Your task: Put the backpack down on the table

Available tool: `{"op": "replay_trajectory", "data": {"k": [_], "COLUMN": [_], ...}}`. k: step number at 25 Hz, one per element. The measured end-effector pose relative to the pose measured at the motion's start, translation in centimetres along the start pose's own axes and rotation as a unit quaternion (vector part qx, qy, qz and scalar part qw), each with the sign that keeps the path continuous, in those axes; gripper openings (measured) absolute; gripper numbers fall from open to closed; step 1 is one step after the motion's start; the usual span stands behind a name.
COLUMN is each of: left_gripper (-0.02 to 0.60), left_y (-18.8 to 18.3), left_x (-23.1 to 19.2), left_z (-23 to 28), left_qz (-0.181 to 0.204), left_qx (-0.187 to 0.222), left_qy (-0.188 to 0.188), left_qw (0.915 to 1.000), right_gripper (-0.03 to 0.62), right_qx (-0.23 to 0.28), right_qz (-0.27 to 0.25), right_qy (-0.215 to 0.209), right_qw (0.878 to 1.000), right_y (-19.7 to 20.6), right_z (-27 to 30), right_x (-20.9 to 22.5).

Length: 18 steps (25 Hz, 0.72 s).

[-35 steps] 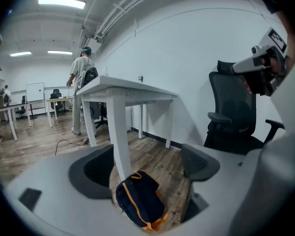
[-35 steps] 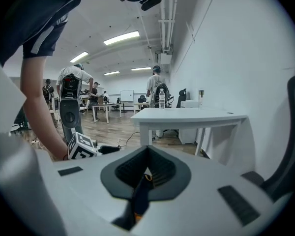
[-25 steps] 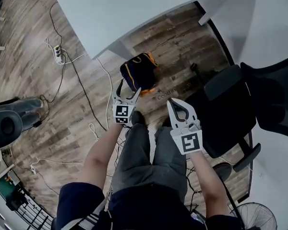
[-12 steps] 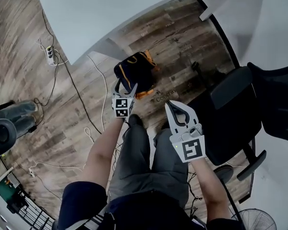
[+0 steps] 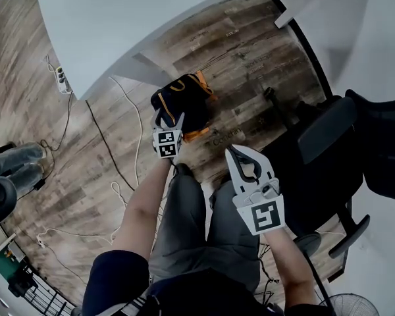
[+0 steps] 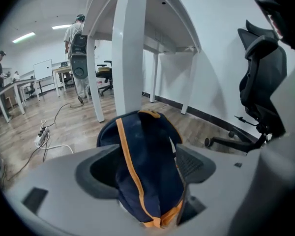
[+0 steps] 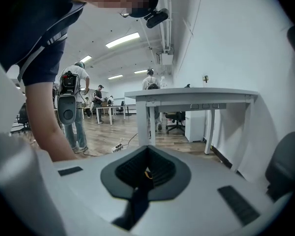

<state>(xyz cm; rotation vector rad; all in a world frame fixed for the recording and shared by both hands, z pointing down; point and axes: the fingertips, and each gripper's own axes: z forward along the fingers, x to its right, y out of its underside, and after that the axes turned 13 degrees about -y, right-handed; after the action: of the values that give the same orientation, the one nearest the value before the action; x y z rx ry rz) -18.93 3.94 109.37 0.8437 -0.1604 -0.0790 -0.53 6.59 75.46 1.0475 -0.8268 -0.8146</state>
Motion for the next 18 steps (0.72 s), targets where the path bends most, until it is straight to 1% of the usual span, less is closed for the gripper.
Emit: {"op": "replay_trajectory", "data": {"k": [4,10,13,16,18], "left_gripper": [0.365,0.362,0.351,0.319,0.313], "left_y": [1.8,2.8,3.3,3.7,4.1], "left_x": [-0.3,0.3,0.4,0.0,-0.1], "left_z": [1.9,4.2,5.1,6.0,6.4], "left_qz": [-0.010,-0.014,-0.021,-0.031,-0.032], "left_qx": [-0.016,-0.016,-0.020,-0.025,-0.027], "left_qy": [-0.007,-0.008,-0.010,-0.017,-0.018], "left_qw": [0.9998,0.9997,0.9995,0.9991,0.9990], "right_gripper": [-0.002,-0.002,-0.002,-0.002,-0.002], "right_qx": [-0.006,-0.008,-0.008,-0.005,-0.004], "right_qz": [-0.003,-0.010,-0.004,-0.003,-0.003], "right_qy": [-0.004,-0.009,-0.009,-0.008,-0.007], "right_qw": [1.000,1.000,1.000,1.000,1.000], "right_y": [0.9,2.6,3.3,3.7,4.0], "right_z": [0.6,1.3,1.6,1.6,1.4], "right_x": [0.1,0.5,0.8,1.1,1.2]}}
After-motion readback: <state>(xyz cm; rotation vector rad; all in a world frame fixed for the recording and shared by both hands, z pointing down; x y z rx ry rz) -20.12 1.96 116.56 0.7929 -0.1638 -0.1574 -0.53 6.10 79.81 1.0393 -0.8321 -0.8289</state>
